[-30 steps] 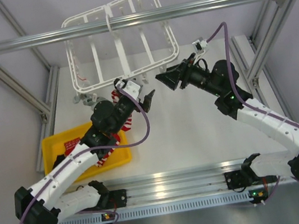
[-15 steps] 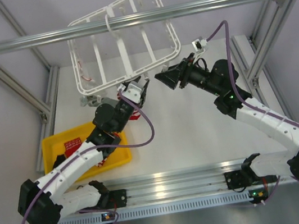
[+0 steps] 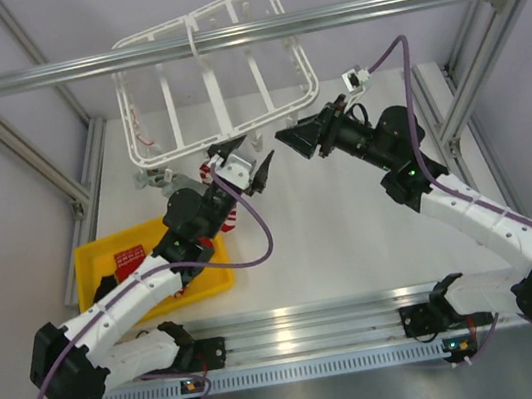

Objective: Clip the socks to the hanger
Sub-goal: Open the clamp at the hanger.

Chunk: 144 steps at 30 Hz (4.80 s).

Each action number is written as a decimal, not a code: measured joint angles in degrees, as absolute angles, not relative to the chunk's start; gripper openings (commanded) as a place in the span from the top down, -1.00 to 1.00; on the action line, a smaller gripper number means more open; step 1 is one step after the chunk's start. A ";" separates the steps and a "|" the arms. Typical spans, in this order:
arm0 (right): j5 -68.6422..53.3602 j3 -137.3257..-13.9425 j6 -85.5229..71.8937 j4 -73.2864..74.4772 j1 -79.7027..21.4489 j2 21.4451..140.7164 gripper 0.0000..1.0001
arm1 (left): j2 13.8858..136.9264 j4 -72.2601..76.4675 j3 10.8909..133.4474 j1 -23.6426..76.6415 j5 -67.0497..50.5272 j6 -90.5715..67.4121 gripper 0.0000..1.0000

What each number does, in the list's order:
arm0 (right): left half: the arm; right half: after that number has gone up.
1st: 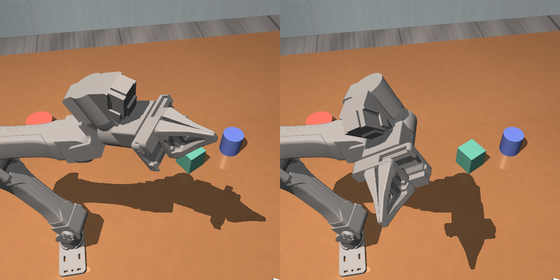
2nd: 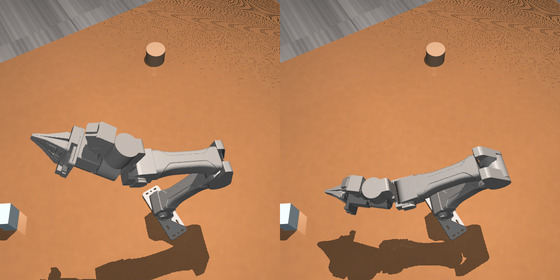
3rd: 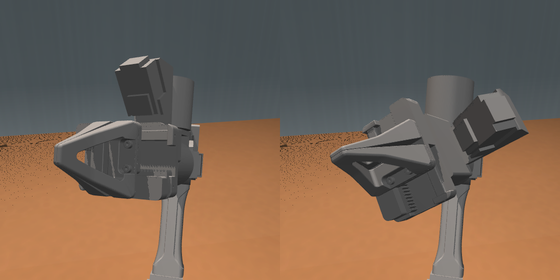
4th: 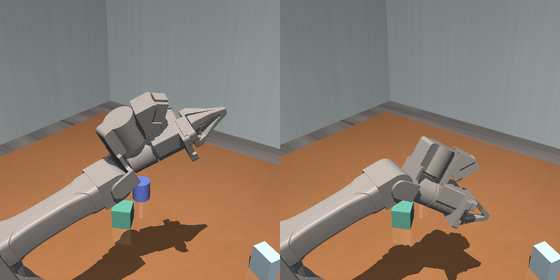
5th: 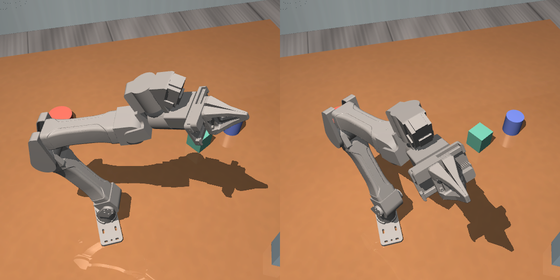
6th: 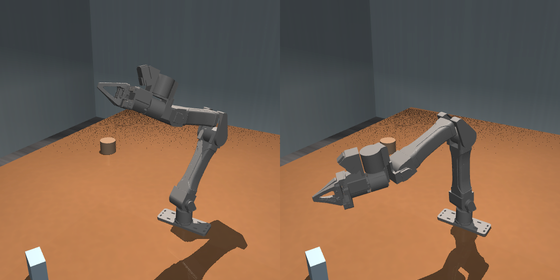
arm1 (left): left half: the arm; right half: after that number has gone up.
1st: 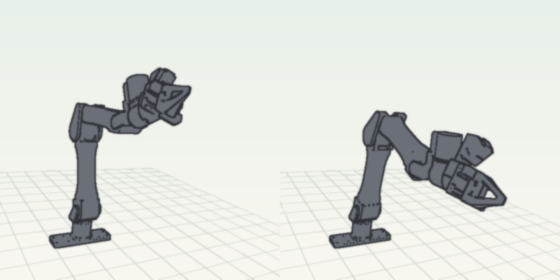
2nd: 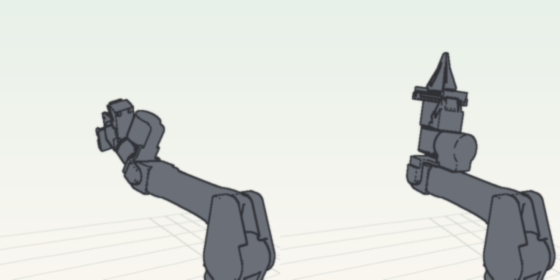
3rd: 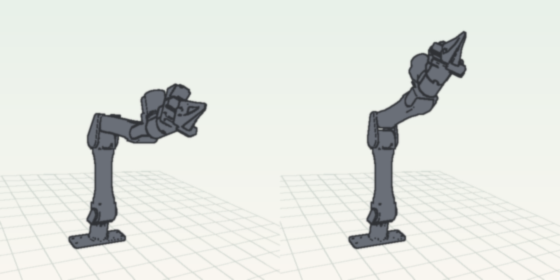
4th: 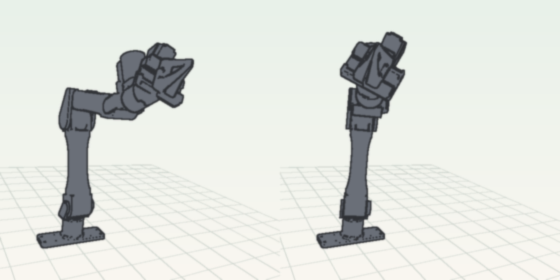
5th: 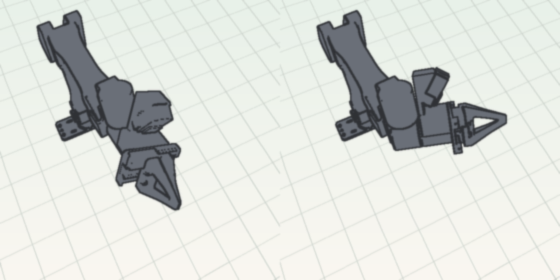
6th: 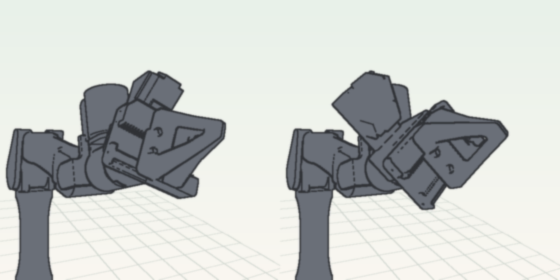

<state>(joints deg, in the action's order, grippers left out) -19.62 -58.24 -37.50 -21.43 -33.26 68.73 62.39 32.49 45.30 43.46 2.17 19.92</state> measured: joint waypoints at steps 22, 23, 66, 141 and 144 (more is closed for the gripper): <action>-21.21 -55.42 -37.34 -19.77 -33.58 64.95 -0.21 | 65.82 32.97 45.87 43.48 5.78 17.10 1.00; -21.61 -55.20 -37.04 -19.73 -33.58 64.58 -0.20 | 65.43 32.69 45.87 43.48 5.34 17.10 1.00; -39.90 -58.08 -17.28 -34.17 -33.69 71.07 0.36 | 58.67 1.58 57.34 38.35 -17.39 2.52 1.00; -20.88 -62.22 -38.35 -18.59 -37.28 69.14 -0.05 | 61.01 9.58 55.57 42.74 -4.38 11.05 1.00; -19.77 -61.98 -37.63 -17.30 -37.21 68.27 -0.06 | 60.88 9.98 55.57 42.74 -4.54 10.90 1.00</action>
<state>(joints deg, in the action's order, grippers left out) -19.77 -61.98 -37.63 -17.30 -37.21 68.27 60.88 9.98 55.57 42.74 -4.54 10.90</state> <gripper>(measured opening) 0.527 0.224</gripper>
